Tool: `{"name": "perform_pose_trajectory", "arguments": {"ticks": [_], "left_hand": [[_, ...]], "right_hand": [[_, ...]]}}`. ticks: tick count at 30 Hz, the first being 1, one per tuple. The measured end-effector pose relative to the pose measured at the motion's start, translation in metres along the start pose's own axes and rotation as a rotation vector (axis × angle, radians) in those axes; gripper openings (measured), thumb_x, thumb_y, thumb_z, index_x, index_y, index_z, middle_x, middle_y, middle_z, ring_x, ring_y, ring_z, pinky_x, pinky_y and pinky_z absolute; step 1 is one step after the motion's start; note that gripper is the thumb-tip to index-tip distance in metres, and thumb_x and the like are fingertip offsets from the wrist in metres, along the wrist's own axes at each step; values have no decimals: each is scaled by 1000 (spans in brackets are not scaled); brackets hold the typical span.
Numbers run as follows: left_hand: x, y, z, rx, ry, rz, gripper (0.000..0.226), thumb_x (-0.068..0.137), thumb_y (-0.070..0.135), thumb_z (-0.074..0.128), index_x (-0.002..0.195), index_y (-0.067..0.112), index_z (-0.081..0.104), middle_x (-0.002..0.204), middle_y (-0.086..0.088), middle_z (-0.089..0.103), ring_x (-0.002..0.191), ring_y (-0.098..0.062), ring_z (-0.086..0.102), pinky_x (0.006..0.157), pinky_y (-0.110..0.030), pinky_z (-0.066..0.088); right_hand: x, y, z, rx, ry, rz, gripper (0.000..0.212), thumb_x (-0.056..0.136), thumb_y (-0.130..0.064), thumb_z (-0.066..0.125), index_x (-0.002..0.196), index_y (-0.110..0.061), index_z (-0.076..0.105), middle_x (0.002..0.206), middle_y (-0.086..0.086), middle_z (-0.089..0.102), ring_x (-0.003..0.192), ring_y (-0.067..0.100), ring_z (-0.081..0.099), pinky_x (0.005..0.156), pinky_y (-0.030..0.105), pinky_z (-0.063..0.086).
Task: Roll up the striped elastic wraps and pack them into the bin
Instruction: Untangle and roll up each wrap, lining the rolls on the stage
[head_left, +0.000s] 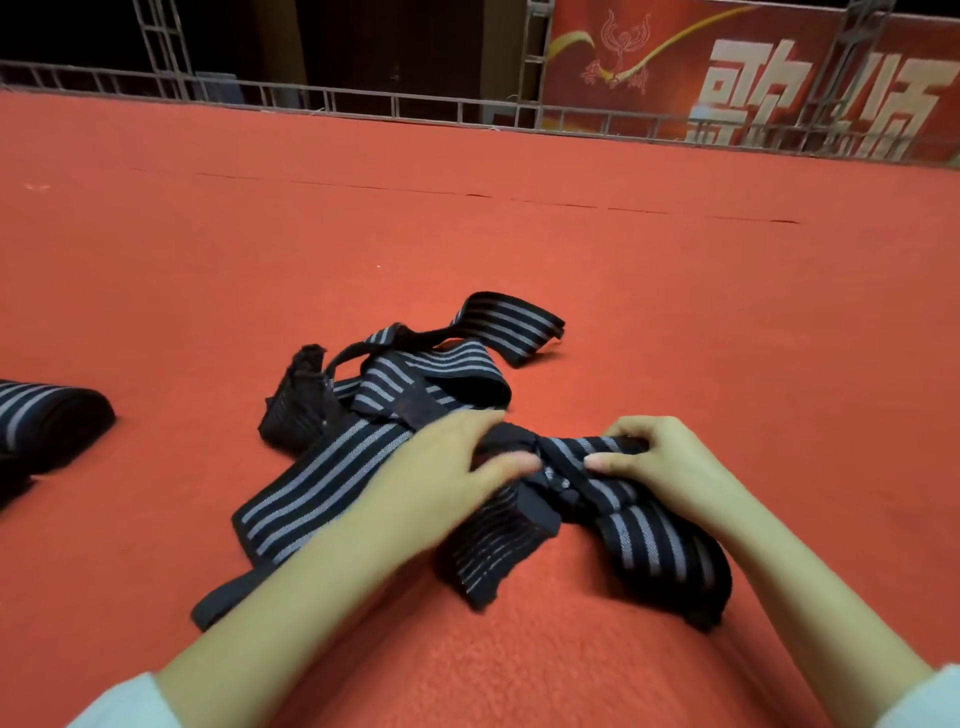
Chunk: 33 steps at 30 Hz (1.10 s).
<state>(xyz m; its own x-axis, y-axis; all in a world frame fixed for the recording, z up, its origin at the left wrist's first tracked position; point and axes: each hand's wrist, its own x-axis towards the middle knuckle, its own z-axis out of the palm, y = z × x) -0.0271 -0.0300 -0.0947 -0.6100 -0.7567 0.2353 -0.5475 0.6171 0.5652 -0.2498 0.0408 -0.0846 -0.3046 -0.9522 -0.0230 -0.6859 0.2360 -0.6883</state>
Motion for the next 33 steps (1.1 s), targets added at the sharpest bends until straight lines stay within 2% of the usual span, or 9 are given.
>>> {"name": "perform_pose_trajectory", "arguments": {"ticks": [4,8,11,15,22,25,28,30,33], "left_hand": [[13,-1,27,16,-229,11,76,78,55,69,143,27,40,142,11,48,131,-9,41,113,-27,28],[10,-5,42,54,-171,-83,57,80,59,65,131,36,52,131,16,58,125,-9,49,104,-28,39],[9,-2,44,194,-188,-111,60,85,62,55,139,38,46,144,18,46,139,-15,34,107,-27,31],[10,-1,47,308,-249,-125,66,87,67,45,145,37,36,155,13,30,145,-20,22,113,-29,25],[4,-9,52,189,-242,-121,61,91,61,44,146,36,35,156,11,26,147,-14,17,116,-24,13],[1,-14,52,-50,-174,-56,44,98,45,44,140,33,45,146,24,32,136,9,16,108,-6,1],[-1,-17,52,-116,-163,-28,35,102,33,40,136,29,50,130,30,35,111,24,13,94,8,-6],[0,-19,54,-135,-142,-3,34,102,30,41,134,27,52,133,27,41,119,23,20,99,5,-3],[0,-23,55,-177,-117,-19,32,101,28,45,129,25,58,138,16,51,131,4,38,107,-4,5]], "right_hand": [[-7,-2,1,47,16,-69,17,80,-26,75,68,-24,63,71,-6,65,66,7,57,67,30,45],[-11,4,2,107,25,-49,14,83,-25,72,73,-18,66,62,-9,62,57,2,53,58,21,41],[-13,10,6,187,74,-10,16,84,-25,71,73,-14,66,60,-7,61,54,2,53,54,20,41],[-16,14,12,305,147,44,19,86,-25,70,72,-12,65,61,-1,60,57,10,53,58,28,41],[-17,16,24,426,259,106,20,86,-25,69,75,-8,64,66,7,63,64,20,58,63,33,45],[-16,12,23,176,302,14,7,84,-21,70,88,-19,64,84,0,68,84,22,62,77,35,46],[-14,1,26,-411,332,-315,54,81,-2,63,127,-30,55,126,-5,57,127,21,45,111,49,24],[-12,-6,32,-467,136,-497,65,77,3,53,134,-28,50,139,-9,50,141,15,30,117,56,2],[-13,-4,40,-362,-21,-482,54,83,-38,37,136,-30,46,130,-14,50,130,5,40,120,44,7]]}}
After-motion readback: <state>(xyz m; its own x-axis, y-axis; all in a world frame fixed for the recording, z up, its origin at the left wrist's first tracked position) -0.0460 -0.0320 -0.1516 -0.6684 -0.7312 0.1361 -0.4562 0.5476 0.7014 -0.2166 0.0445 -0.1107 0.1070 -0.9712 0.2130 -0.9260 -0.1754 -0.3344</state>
